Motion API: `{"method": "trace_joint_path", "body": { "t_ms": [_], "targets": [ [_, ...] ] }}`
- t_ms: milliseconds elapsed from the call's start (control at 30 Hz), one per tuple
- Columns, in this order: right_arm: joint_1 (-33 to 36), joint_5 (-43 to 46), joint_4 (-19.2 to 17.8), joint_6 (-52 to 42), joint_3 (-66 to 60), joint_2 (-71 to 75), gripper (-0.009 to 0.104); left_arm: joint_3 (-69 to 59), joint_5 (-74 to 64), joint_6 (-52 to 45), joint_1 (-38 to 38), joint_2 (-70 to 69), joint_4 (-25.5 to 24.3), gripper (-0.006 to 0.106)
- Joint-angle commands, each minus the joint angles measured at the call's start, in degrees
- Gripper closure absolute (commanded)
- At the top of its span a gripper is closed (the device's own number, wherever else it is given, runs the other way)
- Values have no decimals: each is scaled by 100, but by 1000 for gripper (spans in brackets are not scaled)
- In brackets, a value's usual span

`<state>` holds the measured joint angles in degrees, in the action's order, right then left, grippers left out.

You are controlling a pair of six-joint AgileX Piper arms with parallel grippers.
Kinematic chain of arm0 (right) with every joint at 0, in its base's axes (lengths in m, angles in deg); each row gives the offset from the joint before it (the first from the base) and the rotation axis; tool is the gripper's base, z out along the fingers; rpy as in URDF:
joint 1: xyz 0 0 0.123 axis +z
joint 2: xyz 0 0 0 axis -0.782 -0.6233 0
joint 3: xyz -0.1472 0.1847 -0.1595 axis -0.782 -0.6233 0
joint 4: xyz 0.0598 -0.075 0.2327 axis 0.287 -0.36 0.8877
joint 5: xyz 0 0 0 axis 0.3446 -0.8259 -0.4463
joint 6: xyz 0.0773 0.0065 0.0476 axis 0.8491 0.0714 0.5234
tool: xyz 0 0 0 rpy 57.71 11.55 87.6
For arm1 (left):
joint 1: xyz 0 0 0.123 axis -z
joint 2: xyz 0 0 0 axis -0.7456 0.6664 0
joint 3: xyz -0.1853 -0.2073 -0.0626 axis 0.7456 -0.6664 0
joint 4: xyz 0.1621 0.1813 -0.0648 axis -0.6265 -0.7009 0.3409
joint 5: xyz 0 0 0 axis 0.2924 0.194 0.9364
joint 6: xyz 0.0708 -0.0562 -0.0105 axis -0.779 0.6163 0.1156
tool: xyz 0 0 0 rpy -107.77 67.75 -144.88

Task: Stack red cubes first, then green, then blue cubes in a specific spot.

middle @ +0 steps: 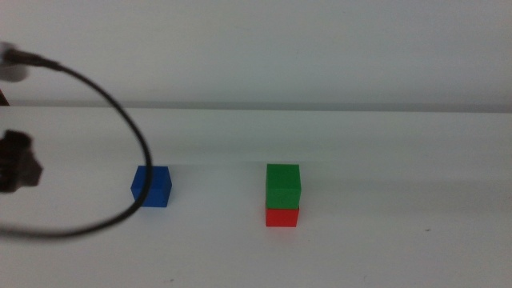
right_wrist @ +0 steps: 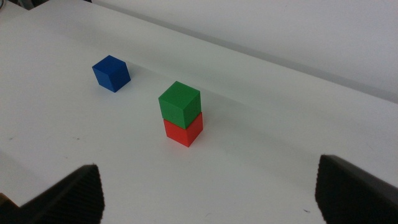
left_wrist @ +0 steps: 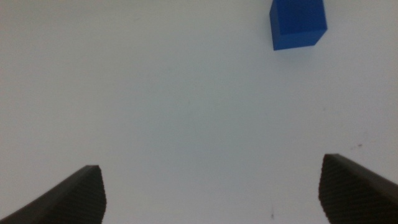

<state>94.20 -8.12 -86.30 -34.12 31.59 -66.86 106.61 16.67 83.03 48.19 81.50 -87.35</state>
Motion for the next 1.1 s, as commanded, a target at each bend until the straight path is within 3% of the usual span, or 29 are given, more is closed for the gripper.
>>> {"method": "trace_joint_path", "body": {
  "t_ms": [0, 300, 500, 700, 1067],
  "targets": [
    [3, 61, -82, 1, -21, 12, 4, 176, 185, -270, 5, 572, 185, 10],
    [3, 61, -82, 1, -21, 12, 4, 417, 937, -368, 159, 2152, 1007, 10],
    [3, 61, -82, 1, -21, 12, 4, 1086, 945, 729, 1069, 3231, 162, 10],
    [3, 61, -82, 1, -21, 12, 4, 1859, 795, 806, 1206, 4254, 463, 10],
    [3, 61, -82, 1, -21, 12, 4, 2255, 766, 845, 1206, 4986, 475, 10]
  ]
}}
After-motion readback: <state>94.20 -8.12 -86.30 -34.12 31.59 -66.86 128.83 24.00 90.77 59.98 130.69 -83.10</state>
